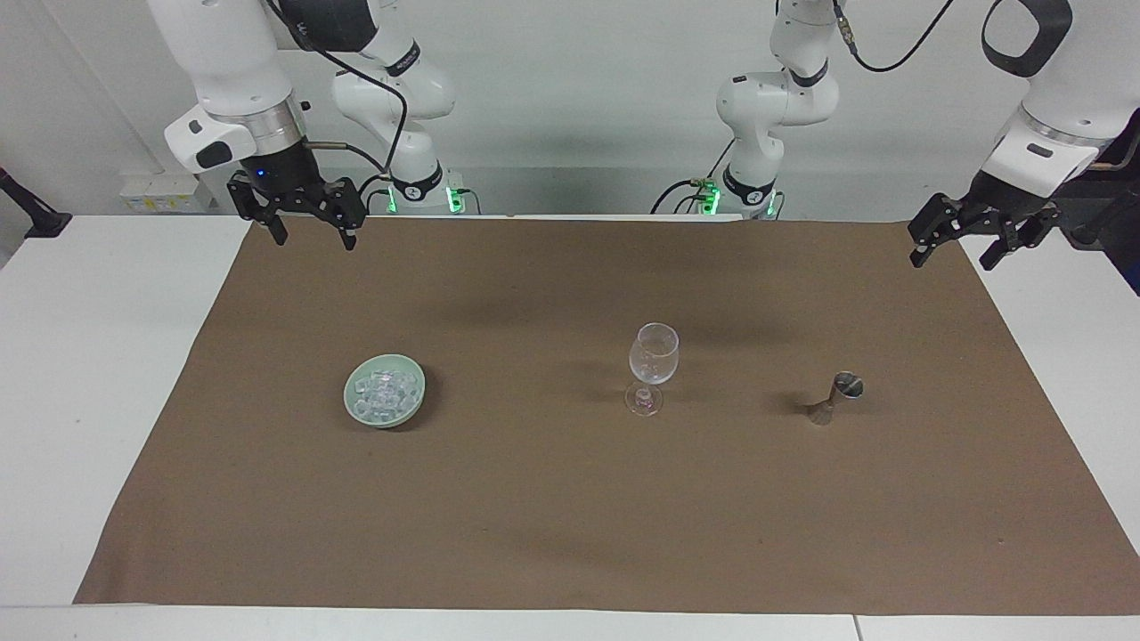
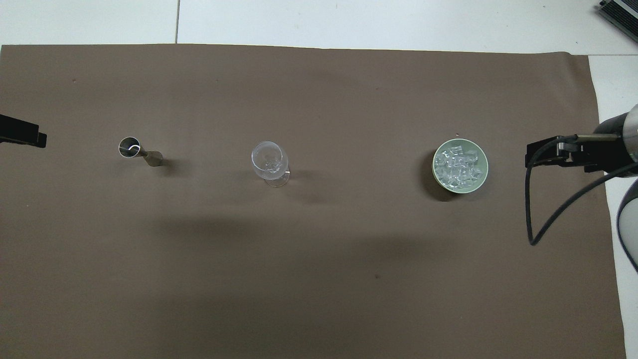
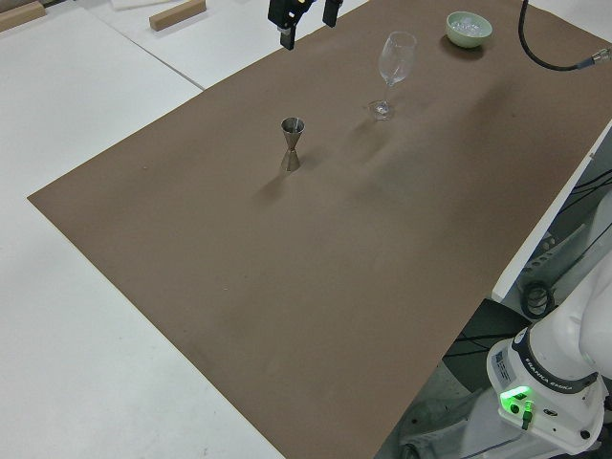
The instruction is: Pour wine and add ice with both arms
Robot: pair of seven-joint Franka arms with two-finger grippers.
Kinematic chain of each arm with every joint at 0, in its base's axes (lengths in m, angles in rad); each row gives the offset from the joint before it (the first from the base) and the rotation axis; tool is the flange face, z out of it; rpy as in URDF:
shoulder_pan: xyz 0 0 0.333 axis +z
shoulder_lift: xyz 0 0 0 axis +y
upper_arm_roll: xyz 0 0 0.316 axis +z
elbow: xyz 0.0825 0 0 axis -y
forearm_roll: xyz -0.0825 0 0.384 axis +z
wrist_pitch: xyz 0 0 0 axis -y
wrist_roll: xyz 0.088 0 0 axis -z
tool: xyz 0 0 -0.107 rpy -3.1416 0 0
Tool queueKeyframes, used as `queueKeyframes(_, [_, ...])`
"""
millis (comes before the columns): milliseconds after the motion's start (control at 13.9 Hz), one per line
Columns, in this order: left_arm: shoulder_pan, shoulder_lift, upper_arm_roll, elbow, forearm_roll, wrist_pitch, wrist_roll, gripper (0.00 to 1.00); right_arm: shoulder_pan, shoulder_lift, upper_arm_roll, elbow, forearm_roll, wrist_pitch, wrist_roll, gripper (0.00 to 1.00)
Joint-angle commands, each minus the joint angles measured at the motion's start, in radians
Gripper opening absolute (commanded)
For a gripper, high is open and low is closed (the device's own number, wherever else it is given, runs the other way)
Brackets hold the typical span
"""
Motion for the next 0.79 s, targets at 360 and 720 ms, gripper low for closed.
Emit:
queueKeyframes(360, [0.006,0.008,0.004,0.008,0.008,-0.019,0.006,1.0,-0.018,-0.003,0.009,-0.002,0.016,-0.011,-0.015,1.0])
queueKeyframes(720, [0.001,0.006,0.004,-0.001,0.016,-0.022,0.003,1.0,-0.018,-0.003,0.009,-0.002,0.016,-0.011,-0.015,1.0])
